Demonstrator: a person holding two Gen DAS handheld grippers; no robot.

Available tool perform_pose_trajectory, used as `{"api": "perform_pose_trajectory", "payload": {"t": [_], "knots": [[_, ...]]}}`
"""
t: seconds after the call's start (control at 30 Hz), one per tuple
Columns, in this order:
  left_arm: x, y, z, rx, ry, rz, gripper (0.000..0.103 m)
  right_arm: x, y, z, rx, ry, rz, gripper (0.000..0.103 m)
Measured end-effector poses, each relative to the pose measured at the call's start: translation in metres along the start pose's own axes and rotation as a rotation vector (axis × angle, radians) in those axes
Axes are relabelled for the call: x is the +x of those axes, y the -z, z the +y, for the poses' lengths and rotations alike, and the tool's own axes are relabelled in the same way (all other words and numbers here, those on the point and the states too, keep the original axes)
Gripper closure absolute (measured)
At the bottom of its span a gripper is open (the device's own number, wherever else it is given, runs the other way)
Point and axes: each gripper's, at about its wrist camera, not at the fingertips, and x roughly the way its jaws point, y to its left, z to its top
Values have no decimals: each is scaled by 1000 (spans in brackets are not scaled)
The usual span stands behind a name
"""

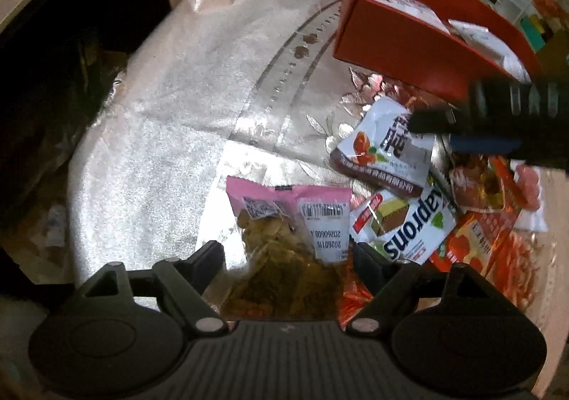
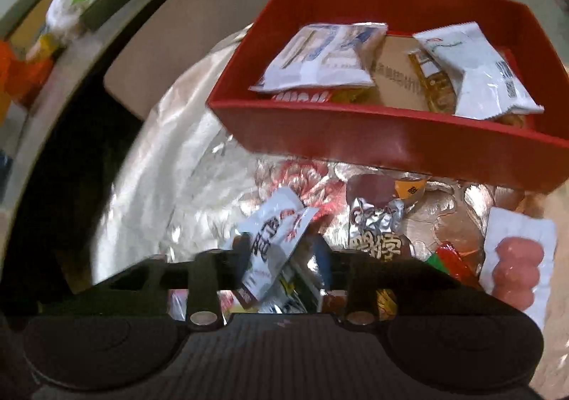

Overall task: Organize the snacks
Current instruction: 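Grasp the pink cracker bag with the left gripper while the right gripper grasps the white duck-neck pouch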

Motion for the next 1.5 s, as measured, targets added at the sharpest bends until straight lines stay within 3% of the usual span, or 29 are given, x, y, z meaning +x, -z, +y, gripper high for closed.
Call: {"api": "perform_pose_trajectory", "payload": {"t": [0.07, 0.17, 0.27, 0.37, 0.5, 0.6, 0.63, 0.67, 0.7, 0.73, 0.77, 0.9, 1.1, 1.3, 1.43, 1.5], "knots": [[1, 1, -4, 23, -13, -3, 26, 1, -4, -1, 56, -24, -10, 22], [1, 2, -5, 42, -12, -6, 24, 12, -4, 2, 89, -55, 14, 22], [0, 2, -3, 34, 5, -6, 21, 30, -4, 15, 54, 4, 38, 20], [1, 2, -4, 38, 13, -4, 16, 41, -6, 21, 65, 6, 38, 0], [6, 3, -11, 111, 3, 7, 10, 52, -4, 43, -58, 88, 76, 0], [6, 6, -16, 131, -17, 7, 9, 50, 6, 43, -134, 71, 57, 0], [5, 7, -16, 133, -19, 8, 9, 49, 5, 42, -136, 67, 62, 2], [4, 7, -16, 131, -18, 10, 9, 46, 2, 41, -131, 90, 65, 15], [3, 7, -15, 122, -15, 12, 9, 42, -1, 42, -138, 129, 63, 45], [3, 5, -14, 108, -9, 15, 9, 39, -3, 45, -187, 188, 56, 59], [3, 3, -11, 88, 0, 17, 9, 36, -3, 45, -207, 169, 60, 65], [1, -1, -5, 48, 13, 26, 9, 24, 8, 49, -261, 134, 65, 72], [0, -7, 13, -34, 37, 28, 9, -15, 4, 19, -137, 42, -30, 93], [2, -7, 17, -65, 12, 8, 9, -42, 4, -3, -84, -24, -95, 94], [7, -1, -5, 6, -50, 3, 5, -50, 5, -13, -73, -42, -99, 92], [13, 3, -18, 76, -100, 2, 3, -51, 7, -19, -60, -37, -92, 79]]}}
